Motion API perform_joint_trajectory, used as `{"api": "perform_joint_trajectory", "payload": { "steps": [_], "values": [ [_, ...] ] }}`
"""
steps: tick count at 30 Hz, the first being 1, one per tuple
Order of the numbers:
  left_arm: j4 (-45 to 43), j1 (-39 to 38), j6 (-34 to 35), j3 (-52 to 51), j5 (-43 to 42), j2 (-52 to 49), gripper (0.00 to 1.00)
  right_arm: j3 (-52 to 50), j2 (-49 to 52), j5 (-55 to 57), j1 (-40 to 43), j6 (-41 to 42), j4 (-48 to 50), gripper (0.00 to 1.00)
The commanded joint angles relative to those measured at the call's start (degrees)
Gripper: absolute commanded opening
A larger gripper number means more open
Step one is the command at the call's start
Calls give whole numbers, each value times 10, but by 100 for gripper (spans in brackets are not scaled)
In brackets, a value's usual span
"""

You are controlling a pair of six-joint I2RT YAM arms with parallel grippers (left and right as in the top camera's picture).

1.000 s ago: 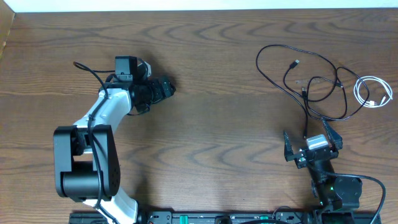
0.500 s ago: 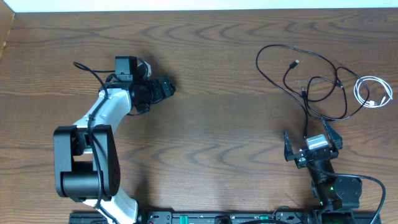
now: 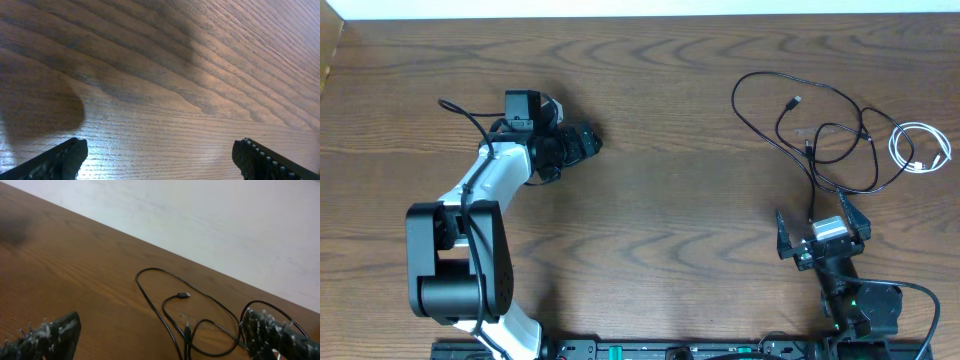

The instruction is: Untangle cables

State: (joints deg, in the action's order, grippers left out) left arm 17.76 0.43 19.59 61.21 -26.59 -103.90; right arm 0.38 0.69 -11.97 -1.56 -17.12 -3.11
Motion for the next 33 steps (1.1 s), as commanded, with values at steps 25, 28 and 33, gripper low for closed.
{"api": "perform_joint_trajectory", "payload": {
  "steps": [25, 28, 33],
  "values": [
    [2, 2, -5, 1, 40, 97, 98, -1, -4, 5, 4, 8, -3, 99],
    [1, 2, -5, 1, 66, 124, 98, -1, -4, 5, 4, 8, -3, 99],
    [1, 2, -5, 1, 68, 157, 98, -1, -4, 5, 4, 8, -3, 99]
  ]
}}
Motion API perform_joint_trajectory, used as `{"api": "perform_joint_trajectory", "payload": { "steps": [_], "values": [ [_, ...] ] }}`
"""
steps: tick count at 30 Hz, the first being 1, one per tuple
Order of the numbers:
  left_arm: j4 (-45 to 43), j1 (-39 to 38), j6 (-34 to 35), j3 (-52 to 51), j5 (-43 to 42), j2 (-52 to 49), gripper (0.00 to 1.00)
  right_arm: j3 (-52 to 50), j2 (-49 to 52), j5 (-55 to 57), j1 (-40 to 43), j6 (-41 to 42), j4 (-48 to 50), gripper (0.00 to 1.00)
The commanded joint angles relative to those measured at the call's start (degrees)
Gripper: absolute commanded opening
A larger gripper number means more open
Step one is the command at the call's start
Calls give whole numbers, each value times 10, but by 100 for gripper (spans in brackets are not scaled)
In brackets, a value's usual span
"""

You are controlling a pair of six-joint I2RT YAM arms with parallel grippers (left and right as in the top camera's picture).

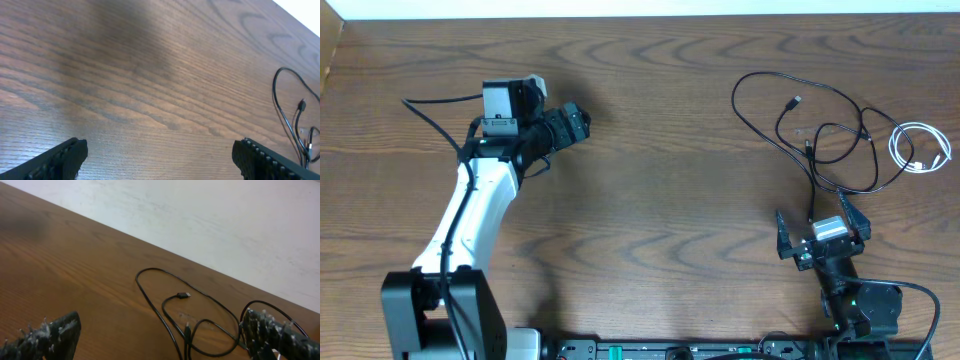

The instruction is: Untangle cables

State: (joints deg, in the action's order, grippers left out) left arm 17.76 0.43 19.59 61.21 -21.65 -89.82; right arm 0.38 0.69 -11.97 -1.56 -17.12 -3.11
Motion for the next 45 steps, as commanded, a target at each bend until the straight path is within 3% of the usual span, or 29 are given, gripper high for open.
{"api": "perform_joint_trajectory", "payload": {
  "steps": [1, 10, 15, 20, 31, 45],
  "values": [
    [2, 2, -6, 1, 20, 24, 98, -1, -4, 5, 4, 8, -3, 99],
    [26, 1, -53, 0, 166, 73, 98, -1, -4, 5, 4, 8, -3, 99],
    [-11, 2, -167, -10, 172, 81, 98, -1, -4, 5, 4, 8, -3, 99],
    [-91, 2, -196, -52, 172, 81, 98, -1, -4, 5, 4, 8, -3, 99],
    [-306, 2, -196, -270, 172, 102, 98, -1, -4, 5, 4, 8, -3, 99],
    [-495, 19, -200, -568, 172, 212, 98, -1, -4, 5, 4, 8, -3, 99]
  ]
}}
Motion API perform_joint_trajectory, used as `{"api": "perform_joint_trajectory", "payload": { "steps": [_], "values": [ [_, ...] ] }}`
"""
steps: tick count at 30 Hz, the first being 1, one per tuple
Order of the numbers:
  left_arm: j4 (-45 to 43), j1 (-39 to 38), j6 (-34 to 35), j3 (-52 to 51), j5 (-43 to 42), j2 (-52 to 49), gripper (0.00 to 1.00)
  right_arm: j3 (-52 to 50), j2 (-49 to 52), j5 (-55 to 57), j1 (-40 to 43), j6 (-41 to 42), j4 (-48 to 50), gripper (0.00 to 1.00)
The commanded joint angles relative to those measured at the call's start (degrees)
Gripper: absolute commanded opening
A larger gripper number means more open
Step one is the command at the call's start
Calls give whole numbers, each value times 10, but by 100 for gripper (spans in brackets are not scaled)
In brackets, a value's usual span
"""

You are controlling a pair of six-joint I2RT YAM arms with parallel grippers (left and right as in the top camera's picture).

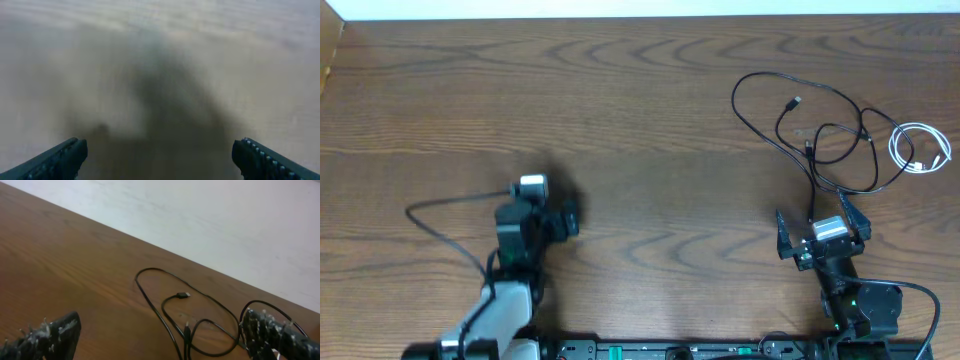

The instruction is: Untangle cables

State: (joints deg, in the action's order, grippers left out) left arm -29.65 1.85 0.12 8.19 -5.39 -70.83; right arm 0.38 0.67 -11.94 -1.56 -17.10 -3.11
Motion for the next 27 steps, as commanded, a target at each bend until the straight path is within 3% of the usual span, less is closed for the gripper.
{"api": "perform_joint_trajectory", "payload": {
  "steps": [1, 5, 14, 27],
  "values": [
    [-31, 5, -5, -50, 9, 30, 98, -1, -4, 4, 4, 8, -3, 99],
    [-35, 5, -5, -81, 9, 57, 98, -1, -4, 4, 4, 8, -3, 99],
    [109, 16, -5, -80, 12, 149, 98, -1, -4, 4, 4, 8, -3, 99],
    [336, 19, -9, -80, 14, 402, 98, -1, -4, 4, 4, 8, -3, 99]
  ]
}}
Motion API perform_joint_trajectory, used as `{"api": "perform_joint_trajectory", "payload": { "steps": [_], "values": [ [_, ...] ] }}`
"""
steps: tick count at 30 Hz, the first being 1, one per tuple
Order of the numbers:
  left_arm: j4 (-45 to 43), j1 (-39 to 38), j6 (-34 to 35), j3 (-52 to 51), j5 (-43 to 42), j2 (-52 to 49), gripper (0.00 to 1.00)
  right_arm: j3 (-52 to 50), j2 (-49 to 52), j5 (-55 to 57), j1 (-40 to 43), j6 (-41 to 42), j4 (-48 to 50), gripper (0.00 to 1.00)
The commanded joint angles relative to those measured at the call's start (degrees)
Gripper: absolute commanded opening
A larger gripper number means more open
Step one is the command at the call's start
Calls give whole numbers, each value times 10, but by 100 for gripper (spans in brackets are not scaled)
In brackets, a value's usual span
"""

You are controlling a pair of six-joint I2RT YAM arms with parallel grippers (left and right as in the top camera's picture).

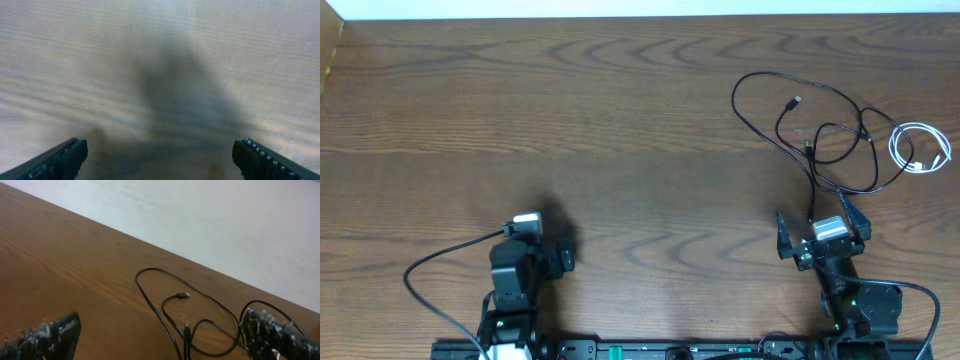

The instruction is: Untangle cables

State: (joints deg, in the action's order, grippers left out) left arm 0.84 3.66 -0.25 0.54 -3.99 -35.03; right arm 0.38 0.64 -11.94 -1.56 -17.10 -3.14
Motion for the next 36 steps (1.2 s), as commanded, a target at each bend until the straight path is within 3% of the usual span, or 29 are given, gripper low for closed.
{"api": "perform_joint_trajectory", "payload": {
  "steps": [1, 22, 28, 36],
  "values": [
    [30, 1, -15, -3, -4, 60, 98, -1, -4, 4, 4, 8, -3, 99],
    [30, -6, -18, -3, -28, 327, 98, -1, -4, 4, 4, 8, -3, 99],
    [28, -6, 38, -3, -28, 350, 98, -1, -3, 4, 4, 8, -3, 99],
    [26, -5, 38, -3, -28, 350, 98, -1, -4, 4, 4, 8, -3, 99]
  ]
}}
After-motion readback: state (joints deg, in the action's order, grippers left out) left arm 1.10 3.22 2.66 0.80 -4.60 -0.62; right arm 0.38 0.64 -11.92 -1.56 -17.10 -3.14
